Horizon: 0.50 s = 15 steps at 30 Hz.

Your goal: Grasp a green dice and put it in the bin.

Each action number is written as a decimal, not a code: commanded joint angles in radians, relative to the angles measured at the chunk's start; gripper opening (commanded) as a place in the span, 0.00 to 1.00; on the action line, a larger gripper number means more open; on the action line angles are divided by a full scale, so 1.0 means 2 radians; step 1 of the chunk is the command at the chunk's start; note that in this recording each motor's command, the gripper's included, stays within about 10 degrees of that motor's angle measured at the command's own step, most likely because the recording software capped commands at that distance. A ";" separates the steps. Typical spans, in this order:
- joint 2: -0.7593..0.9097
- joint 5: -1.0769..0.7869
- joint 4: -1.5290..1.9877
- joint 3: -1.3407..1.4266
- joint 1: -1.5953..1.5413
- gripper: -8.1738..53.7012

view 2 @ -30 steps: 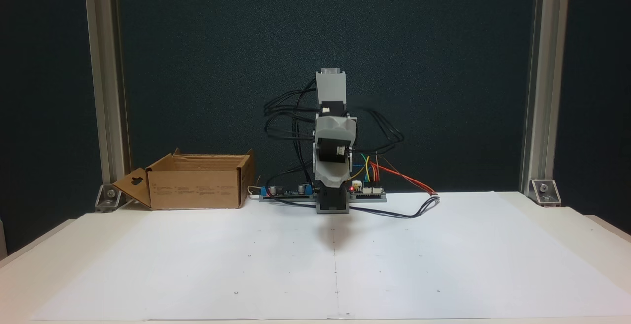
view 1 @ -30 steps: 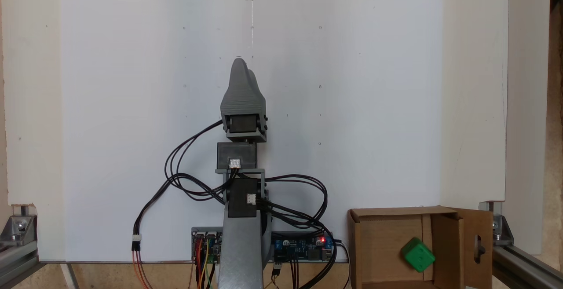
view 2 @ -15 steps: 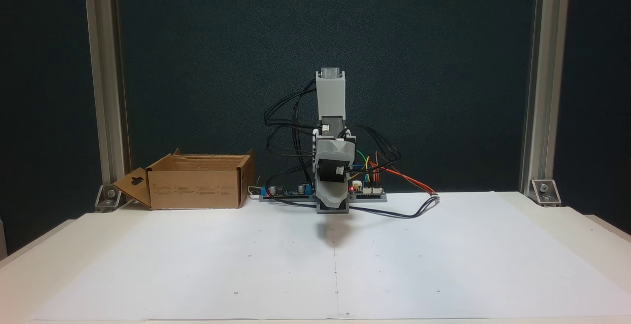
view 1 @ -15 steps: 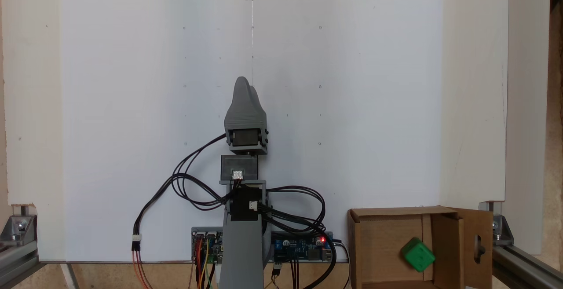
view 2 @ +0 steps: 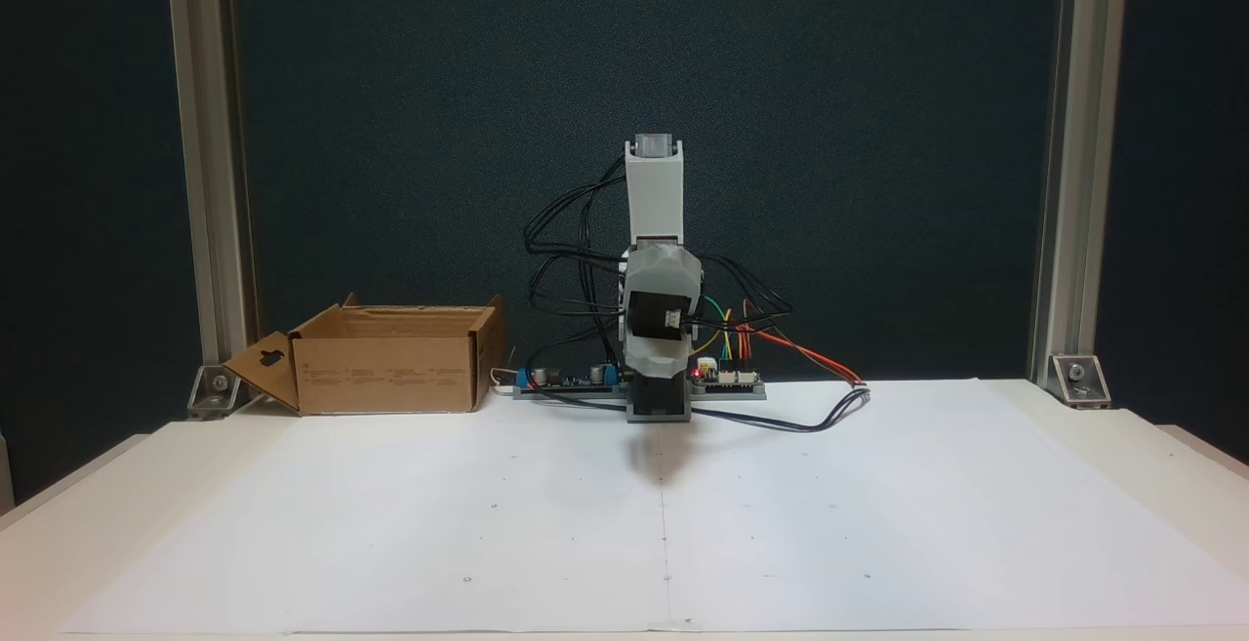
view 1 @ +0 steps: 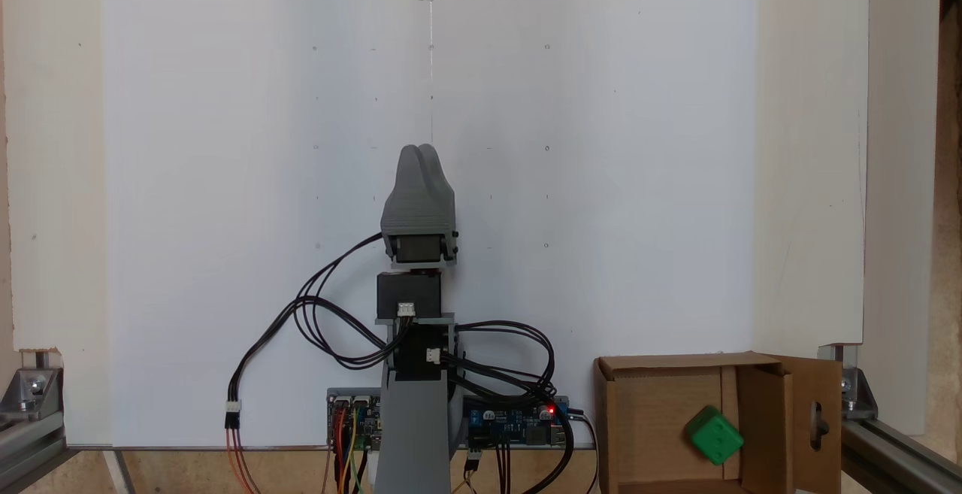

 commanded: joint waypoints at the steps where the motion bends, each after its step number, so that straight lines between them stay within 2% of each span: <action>1: 0.054 0.016 -0.036 0.008 0.000 0.85; 15: 0.054 0.015 -0.075 0.035 -0.002 0.86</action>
